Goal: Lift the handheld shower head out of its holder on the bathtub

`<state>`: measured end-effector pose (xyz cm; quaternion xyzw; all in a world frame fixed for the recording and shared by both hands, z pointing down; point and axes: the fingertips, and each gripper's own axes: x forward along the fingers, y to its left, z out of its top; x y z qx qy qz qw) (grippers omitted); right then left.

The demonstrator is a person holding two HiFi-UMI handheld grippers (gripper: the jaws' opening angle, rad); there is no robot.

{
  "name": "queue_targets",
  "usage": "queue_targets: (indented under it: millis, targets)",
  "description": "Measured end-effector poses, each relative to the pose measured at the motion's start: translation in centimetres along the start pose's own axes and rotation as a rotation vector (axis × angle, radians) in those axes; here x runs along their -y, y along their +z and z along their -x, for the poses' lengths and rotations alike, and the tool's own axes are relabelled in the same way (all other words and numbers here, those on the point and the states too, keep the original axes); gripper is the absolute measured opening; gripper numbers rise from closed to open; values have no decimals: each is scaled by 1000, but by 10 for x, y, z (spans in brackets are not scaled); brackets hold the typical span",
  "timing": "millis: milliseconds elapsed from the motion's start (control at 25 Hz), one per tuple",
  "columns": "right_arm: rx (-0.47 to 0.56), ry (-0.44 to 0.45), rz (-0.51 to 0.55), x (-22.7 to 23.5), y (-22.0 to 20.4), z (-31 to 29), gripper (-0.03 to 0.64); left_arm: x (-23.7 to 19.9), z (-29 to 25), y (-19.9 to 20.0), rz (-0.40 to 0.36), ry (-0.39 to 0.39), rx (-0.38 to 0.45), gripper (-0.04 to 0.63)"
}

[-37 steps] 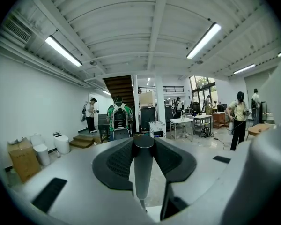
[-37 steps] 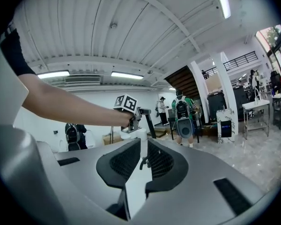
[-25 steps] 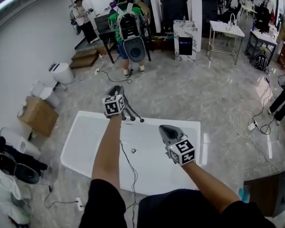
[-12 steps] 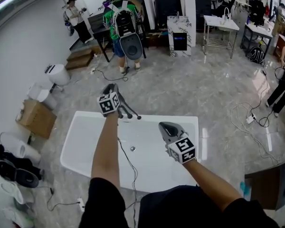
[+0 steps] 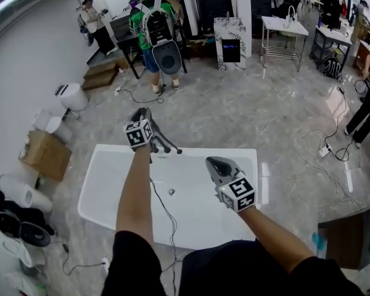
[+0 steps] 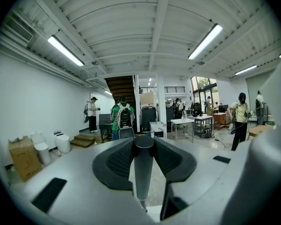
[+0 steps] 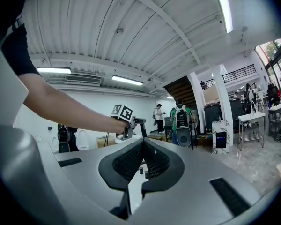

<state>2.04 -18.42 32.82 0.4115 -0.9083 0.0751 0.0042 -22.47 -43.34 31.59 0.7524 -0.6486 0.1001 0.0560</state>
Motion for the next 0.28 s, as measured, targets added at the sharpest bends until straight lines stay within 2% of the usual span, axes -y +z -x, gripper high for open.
queue_targets:
  millis: [280]
  targets:
    - [-5,8,-2,1,-5,-16,-2,4,-17,-7,-21,-33,-6,129]
